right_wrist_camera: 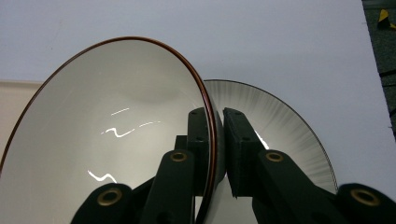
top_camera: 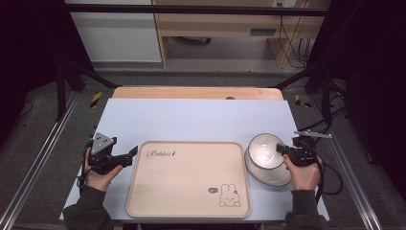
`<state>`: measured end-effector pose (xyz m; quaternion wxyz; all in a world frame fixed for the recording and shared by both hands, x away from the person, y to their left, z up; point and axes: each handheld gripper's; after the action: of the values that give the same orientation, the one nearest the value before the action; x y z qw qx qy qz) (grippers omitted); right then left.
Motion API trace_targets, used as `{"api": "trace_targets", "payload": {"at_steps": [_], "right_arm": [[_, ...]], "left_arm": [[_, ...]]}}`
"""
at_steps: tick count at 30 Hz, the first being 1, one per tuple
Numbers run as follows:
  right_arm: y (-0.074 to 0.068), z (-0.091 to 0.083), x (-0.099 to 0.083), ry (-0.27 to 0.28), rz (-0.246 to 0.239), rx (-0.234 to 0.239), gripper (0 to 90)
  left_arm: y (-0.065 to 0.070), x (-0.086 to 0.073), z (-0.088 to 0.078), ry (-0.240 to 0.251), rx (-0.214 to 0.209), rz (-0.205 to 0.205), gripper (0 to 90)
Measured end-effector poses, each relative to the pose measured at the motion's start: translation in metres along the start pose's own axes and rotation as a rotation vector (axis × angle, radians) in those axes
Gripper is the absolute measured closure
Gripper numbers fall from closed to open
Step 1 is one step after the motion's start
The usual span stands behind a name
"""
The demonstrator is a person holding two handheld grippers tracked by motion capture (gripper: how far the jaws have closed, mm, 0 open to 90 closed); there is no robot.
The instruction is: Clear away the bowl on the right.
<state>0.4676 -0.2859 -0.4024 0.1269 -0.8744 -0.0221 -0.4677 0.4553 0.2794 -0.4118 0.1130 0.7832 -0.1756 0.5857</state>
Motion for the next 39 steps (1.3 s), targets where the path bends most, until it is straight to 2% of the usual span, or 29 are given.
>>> {"api": "trace_targets", "payload": {"at_steps": [3,23,39], "right_arm": [[-0.003,0.0,0.001,-0.004,0.0,-0.003,81.3],[-0.026,-0.002,0.004,0.013,-0.034,0.08,81.2],[-0.047,-0.001,0.006,0.012,-0.083,0.135,81.2]], "left_arm": [[0.0,0.0,0.0,0.0,-0.001,0.0,14.7],[0.001,0.0,0.0,-0.006,-0.003,0.005,14.7],[0.002,-0.001,0.001,-0.006,-0.003,0.007,14.7]]}}
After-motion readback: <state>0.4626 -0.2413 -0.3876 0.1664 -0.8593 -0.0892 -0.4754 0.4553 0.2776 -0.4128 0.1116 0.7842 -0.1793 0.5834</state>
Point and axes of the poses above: each handheld gripper's, and its own axes: z roughly forward along the jaws, x roughly out of its top, y roughly to its right, and after that the axes turned 11 degrees about y, right-handed
